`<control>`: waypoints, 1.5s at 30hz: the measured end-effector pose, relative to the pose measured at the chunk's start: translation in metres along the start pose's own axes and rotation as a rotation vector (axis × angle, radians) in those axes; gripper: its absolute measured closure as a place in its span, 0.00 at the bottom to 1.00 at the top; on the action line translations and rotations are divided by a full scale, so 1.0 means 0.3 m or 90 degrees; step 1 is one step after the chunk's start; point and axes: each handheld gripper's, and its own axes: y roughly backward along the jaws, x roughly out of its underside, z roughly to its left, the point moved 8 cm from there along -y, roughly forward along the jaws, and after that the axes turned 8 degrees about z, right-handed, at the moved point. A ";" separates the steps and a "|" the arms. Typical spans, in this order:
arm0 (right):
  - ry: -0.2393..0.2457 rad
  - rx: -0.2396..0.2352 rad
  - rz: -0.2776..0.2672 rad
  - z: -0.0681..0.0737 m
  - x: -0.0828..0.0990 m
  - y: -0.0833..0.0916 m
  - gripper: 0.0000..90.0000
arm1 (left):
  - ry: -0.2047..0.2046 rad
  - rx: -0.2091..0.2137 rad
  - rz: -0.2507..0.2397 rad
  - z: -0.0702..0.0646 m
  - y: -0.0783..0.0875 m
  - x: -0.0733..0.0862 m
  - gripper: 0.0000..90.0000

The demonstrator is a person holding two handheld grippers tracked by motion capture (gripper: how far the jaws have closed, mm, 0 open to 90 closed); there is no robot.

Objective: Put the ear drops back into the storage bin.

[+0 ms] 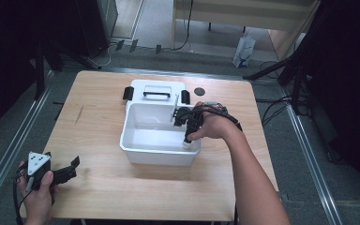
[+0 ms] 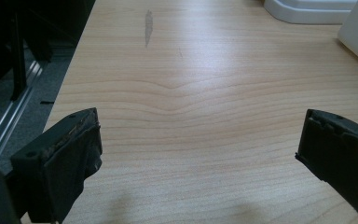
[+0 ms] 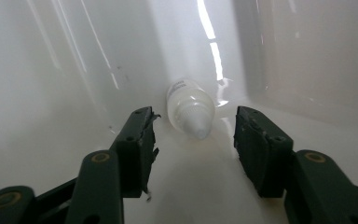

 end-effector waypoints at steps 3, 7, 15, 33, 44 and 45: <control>-0.003 -0.009 -0.016 0.003 -0.006 0.030 0.50 | 0.000 0.000 0.000 0.000 0.000 0.000 0.00; 0.004 0.023 -0.044 0.005 -0.023 0.079 0.31 | 0.000 -0.001 0.000 -0.001 0.000 0.000 0.00; -0.016 0.075 -0.062 0.012 -0.034 0.169 0.00 | -0.005 -0.001 0.000 -0.002 -0.001 0.000 0.00; -0.077 0.092 -0.077 0.015 0.091 0.270 0.00 | -0.009 -0.002 0.003 -0.004 -0.003 0.000 0.00; -0.111 0.095 -0.082 0.010 0.216 0.265 0.00 | -0.014 -0.003 0.005 -0.007 -0.003 0.000 0.00; -0.117 0.090 -0.087 0.012 0.226 0.264 0.00 | -0.014 -0.003 0.005 -0.007 -0.003 0.000 0.00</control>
